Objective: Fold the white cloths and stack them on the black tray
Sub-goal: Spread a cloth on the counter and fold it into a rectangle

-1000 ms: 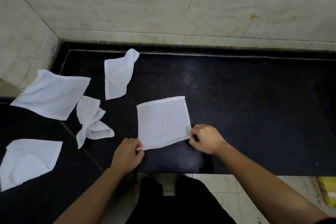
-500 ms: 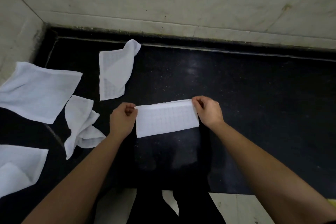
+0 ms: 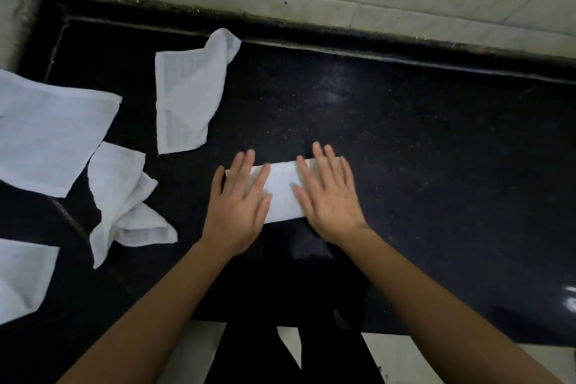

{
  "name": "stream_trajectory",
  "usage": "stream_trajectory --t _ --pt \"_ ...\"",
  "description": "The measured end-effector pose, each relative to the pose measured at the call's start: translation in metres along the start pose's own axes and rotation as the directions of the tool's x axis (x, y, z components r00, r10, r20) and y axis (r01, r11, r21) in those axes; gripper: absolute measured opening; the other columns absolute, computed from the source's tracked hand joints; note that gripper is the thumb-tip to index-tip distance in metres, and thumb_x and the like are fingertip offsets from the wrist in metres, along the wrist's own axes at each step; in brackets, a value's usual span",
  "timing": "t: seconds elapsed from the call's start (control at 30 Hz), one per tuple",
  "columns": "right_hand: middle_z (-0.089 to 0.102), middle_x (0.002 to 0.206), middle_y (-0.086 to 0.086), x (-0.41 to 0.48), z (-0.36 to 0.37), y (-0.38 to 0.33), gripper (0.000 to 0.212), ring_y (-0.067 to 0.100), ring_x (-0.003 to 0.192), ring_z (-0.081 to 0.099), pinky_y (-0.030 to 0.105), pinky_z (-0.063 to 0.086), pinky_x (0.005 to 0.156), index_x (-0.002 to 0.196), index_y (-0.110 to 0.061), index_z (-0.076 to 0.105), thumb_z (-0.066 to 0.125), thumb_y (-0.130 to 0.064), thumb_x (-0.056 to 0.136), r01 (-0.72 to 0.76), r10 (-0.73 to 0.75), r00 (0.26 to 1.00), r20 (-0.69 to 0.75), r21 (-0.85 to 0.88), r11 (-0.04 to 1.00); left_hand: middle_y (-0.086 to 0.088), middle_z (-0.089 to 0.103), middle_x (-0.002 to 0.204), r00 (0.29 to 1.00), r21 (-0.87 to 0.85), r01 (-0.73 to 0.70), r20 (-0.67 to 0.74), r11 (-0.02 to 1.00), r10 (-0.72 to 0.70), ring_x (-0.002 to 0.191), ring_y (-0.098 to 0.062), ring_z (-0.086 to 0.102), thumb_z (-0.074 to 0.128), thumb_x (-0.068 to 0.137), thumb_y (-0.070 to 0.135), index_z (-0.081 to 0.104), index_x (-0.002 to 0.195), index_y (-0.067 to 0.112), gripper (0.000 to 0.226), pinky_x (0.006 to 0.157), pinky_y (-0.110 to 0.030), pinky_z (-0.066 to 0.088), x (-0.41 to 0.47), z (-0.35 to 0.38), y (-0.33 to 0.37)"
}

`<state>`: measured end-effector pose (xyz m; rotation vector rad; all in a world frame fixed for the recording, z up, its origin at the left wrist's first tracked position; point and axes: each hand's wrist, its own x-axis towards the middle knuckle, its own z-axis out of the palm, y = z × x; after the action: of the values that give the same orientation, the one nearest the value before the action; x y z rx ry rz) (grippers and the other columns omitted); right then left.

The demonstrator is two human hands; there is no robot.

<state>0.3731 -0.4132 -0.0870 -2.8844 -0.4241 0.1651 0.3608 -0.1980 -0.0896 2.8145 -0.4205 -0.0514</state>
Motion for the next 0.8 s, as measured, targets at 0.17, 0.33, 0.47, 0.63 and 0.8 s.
stream_trajectory --t 0.17,0.33,0.47,0.63,0.8 --pt "-0.01 0.167 0.011 0.009 0.015 0.004 0.071 0.031 0.153 -0.011 0.055 -0.003 0.123 0.159 -0.027 -0.003 0.01 -0.065 0.101 -0.022 0.054 0.975 0.214 -0.153 0.988 -0.015 0.013 0.165 0.972 0.176 0.012 0.227 0.984 -0.053 0.151 -0.033 0.012 0.021 0.101 0.058 0.02 0.157 0.022 0.066 0.119 -0.059 0.013 0.003 0.017 -0.01" --pt "-0.016 0.166 0.011 0.003 0.006 0.003 0.078 0.027 0.152 -0.018 0.052 -0.006 0.123 0.159 -0.018 -0.004 0.018 -0.065 0.101 -0.056 0.057 0.976 0.211 -0.01 0.998 -0.016 0.01 0.165 0.962 0.165 0.015 0.267 0.986 -0.059 0.151 -0.035 0.01 0.019 0.098 0.064 0.02 0.157 0.022 0.073 0.118 -0.063 0.01 0.0 0.015 -0.007" --pt "0.025 0.158 0.015 -0.008 -0.022 0.01 0.072 0.031 0.145 0.023 0.045 0.022 0.118 0.153 -0.01 0.03 0.042 -0.057 0.099 -0.407 0.405 0.913 0.048 0.182 0.895 -0.014 -0.006 0.165 0.966 0.141 -0.005 0.258 0.99 -0.031 0.152 -0.033 -0.007 0.025 0.092 0.074 0.009 0.158 0.029 0.081 0.118 -0.063 -0.002 0.011 0.001 0.003" --pt "0.052 0.114 0.003 -0.007 -0.041 0.014 0.038 0.025 0.11 0.054 0.036 0.047 0.085 0.116 -0.017 0.061 0.06 -0.045 0.091 -0.606 0.556 0.791 0.256 0.202 0.77 -0.009 -0.024 0.162 0.905 0.161 -0.073 0.425 0.984 -0.003 0.15 -0.028 -0.021 0.016 0.084 0.084 -0.012 0.156 0.034 0.092 0.117 -0.063 -0.006 0.024 0.0 0.009" --pt "0.064 0.091 -0.008 0.003 -0.049 0.021 0.023 0.009 0.082 0.061 0.025 0.047 0.062 0.098 -0.022 0.06 0.073 -0.033 0.083 -0.752 0.614 0.645 0.455 0.52 0.405 -0.007 -0.029 0.161 0.895 0.178 -0.078 0.446 0.981 -0.01 0.149 -0.027 -0.024 0.011 0.082 0.085 -0.02 0.153 0.035 0.092 0.117 -0.063 -0.008 0.023 0.003 0.008"
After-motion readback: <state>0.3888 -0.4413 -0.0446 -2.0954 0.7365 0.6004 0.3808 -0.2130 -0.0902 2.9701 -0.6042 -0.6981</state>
